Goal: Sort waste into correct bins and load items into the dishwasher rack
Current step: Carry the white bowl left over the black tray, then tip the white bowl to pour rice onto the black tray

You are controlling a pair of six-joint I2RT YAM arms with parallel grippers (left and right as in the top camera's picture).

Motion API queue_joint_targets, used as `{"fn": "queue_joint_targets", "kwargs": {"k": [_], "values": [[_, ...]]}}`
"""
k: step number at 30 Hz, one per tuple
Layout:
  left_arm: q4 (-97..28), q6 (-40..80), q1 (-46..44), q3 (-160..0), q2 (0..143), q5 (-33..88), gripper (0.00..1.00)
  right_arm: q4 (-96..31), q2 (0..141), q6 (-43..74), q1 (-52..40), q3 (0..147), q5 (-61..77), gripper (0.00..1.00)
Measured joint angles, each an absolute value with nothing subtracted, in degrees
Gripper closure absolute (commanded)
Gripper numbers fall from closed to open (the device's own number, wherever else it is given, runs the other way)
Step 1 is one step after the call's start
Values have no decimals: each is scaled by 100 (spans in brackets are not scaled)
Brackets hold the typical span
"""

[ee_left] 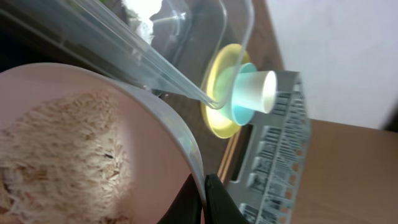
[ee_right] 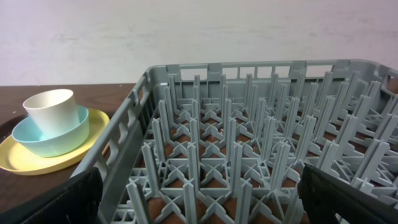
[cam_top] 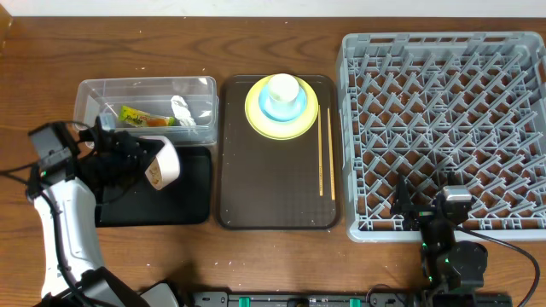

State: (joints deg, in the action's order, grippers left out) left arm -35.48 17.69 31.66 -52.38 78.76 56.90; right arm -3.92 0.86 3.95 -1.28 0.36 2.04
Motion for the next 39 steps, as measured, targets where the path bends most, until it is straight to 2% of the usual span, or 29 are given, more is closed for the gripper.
{"fn": "queue_joint_targets", "kwargs": {"k": [9,19,30,39], "values": [[-2794,1728,3813,-4737,8283,6943,94,-390,86,395,-128,36,204,1],[-2362,1678,3929,-4733,9292,8394,94,-392,86,395,-128,38,204,1],[-2366,1973,3962,-4733,9515,8805,94,-392,86,395,-128,36,204,1],[-2637,2121,4392,-4733,9504,8842,94,-390,86,395,-128,36,204,1]]}}
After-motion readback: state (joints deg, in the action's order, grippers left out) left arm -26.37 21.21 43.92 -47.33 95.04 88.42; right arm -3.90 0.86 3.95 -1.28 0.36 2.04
